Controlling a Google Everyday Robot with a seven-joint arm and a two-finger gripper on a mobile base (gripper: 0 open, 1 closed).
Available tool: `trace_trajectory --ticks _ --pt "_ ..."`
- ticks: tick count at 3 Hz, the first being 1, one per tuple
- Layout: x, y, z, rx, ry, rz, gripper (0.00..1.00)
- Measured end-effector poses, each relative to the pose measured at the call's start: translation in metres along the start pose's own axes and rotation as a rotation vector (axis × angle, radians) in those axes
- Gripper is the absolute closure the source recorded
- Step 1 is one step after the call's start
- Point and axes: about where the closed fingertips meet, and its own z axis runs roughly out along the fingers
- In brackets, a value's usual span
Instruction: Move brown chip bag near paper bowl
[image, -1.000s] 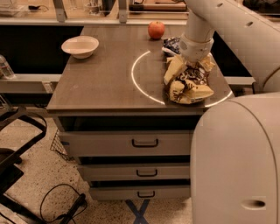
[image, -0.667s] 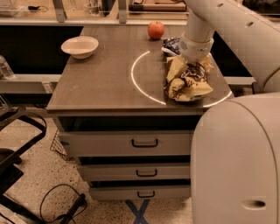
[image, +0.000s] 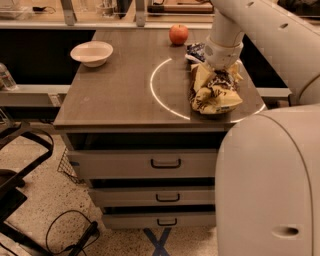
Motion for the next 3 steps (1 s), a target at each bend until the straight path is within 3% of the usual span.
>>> trace_trajectory --ticks 1,3 --pt "-0.0001 0.0000 -0.0006 0.000 0.000 0.000 1.00" --pt "-0.0002 0.0001 -0.0023 0.000 -0.003 -0.001 1.00"
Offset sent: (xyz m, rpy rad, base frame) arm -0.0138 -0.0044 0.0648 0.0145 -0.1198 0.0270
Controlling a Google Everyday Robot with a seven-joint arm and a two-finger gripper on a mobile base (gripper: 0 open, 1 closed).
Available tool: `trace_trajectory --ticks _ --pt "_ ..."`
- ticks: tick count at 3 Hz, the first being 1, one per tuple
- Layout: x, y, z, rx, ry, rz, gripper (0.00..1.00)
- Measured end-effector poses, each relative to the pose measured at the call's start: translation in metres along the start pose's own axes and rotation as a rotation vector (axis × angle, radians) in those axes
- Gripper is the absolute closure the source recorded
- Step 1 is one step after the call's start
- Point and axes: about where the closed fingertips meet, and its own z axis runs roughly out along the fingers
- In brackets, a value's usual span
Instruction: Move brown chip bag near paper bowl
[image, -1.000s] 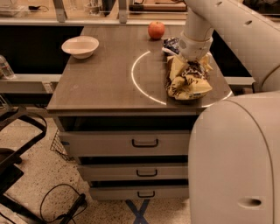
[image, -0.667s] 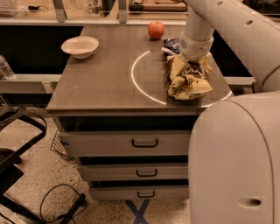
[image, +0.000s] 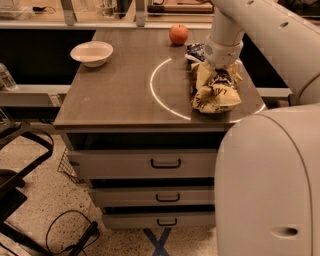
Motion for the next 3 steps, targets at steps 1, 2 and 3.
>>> trace_trajectory --ticks 1,2,3 --pt "0.000 0.000 -0.001 0.000 0.000 0.000 1.00" --pt "-0.002 0.015 -0.089 -0.029 -0.219 -0.059 1.00" --pt "-0.001 0.029 -0.152 -0.038 -0.355 -0.101 1.00"
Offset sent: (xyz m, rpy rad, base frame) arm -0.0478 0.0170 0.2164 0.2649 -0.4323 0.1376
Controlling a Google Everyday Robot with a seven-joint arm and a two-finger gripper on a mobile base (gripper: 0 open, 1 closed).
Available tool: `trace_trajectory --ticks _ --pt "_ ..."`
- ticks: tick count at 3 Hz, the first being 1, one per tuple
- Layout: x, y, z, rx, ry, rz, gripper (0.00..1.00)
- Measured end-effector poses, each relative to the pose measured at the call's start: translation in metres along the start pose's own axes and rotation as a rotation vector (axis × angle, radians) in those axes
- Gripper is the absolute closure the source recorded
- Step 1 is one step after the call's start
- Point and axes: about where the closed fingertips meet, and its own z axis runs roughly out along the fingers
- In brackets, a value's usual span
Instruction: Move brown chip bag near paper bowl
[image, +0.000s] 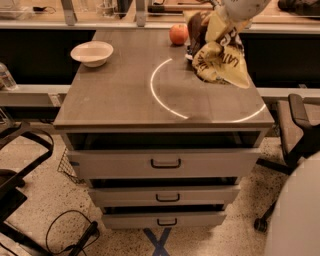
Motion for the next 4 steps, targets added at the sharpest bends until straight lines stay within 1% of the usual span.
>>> trace_trajectory --ticks 1,2,3,4 --pt "-0.022 0.015 -0.042 0.038 -0.096 -0.018 1.00" --pt "-0.022 0.015 -0.042 0.038 -0.096 -0.018 1.00" --pt "-0.032 0.019 -0.032 0.031 -0.089 -0.014 1.00" --pt "-0.069 0.030 -0.006 0.019 -0.095 0.016 1.00"
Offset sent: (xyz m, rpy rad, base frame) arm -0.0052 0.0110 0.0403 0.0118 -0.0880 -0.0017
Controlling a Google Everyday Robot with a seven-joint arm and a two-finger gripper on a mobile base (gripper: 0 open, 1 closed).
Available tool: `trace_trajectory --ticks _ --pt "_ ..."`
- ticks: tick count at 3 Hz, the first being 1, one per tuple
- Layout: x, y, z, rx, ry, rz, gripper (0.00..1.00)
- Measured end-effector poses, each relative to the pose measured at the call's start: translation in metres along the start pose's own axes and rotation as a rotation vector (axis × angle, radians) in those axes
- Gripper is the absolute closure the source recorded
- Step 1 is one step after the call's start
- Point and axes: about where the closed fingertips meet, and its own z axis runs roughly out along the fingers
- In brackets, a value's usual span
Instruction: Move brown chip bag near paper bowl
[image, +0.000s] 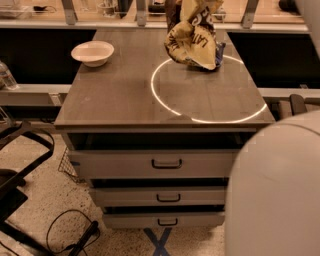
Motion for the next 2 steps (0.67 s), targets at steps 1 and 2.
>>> trace_trajectory --ticks 1,2 --pt "-0.037 0.014 0.034 -0.017 -0.026 0.054 1.00" --pt "-0.071 0.027 0.079 -0.059 -0.059 0.110 1.00"
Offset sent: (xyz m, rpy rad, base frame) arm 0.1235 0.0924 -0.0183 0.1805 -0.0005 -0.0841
